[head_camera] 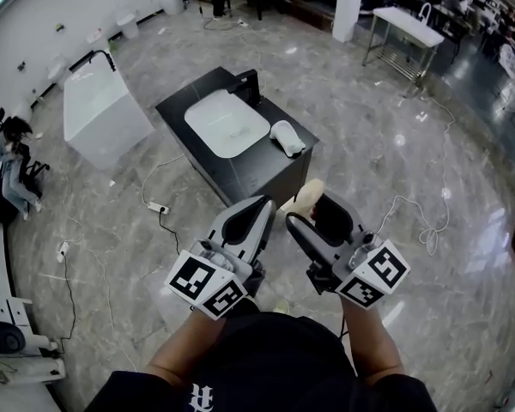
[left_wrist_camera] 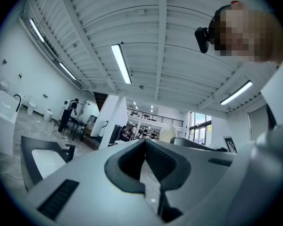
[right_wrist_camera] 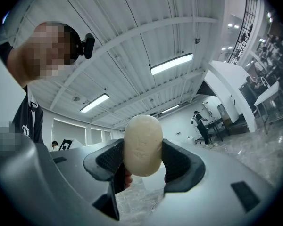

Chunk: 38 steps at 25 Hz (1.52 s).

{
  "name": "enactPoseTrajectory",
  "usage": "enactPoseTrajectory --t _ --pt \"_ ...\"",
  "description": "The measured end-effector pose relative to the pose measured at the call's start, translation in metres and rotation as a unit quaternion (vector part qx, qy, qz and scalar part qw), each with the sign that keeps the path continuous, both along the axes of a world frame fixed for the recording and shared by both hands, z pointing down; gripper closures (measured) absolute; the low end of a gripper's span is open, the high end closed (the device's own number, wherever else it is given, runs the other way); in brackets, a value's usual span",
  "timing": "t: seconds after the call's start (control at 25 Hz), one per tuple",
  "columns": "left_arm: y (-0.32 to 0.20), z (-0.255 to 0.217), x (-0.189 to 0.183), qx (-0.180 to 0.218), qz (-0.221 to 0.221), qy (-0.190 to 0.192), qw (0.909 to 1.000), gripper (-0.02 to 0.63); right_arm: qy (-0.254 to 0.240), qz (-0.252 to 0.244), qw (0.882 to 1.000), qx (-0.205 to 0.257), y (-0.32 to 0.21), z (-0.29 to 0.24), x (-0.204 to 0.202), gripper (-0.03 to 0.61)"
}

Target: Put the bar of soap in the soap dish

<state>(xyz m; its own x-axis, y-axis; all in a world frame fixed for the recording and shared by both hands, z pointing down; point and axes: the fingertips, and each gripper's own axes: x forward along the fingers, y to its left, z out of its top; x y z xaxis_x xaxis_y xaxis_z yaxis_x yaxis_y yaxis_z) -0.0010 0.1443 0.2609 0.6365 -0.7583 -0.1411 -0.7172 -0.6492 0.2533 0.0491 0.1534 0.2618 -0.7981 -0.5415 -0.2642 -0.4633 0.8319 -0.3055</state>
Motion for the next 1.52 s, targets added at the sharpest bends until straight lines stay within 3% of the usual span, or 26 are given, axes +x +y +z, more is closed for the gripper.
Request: enactPoseTrajectory --t 0.56,1.24,1.52 --pt "-0.05 0.017 -0.008 -0.015 0.007 0.004 0.9999 0.606 0.003 0.009 1.0 -0.019 -0.048 0.018 -0.008 0.322" --pt "-0.207 0.02 -0.062 -0.009 0.036 0.003 0.9993 0.606 0.018 0.064 0.997 -0.047 -0.201 0.023 -0.052 0.322" --pt "-0.258 0.041 -0.081 -0.016 0.048 0.001 0.9987 0.606 0.026 0.098 0.992 -0.075 -0.248 0.046 -0.062 0.323"
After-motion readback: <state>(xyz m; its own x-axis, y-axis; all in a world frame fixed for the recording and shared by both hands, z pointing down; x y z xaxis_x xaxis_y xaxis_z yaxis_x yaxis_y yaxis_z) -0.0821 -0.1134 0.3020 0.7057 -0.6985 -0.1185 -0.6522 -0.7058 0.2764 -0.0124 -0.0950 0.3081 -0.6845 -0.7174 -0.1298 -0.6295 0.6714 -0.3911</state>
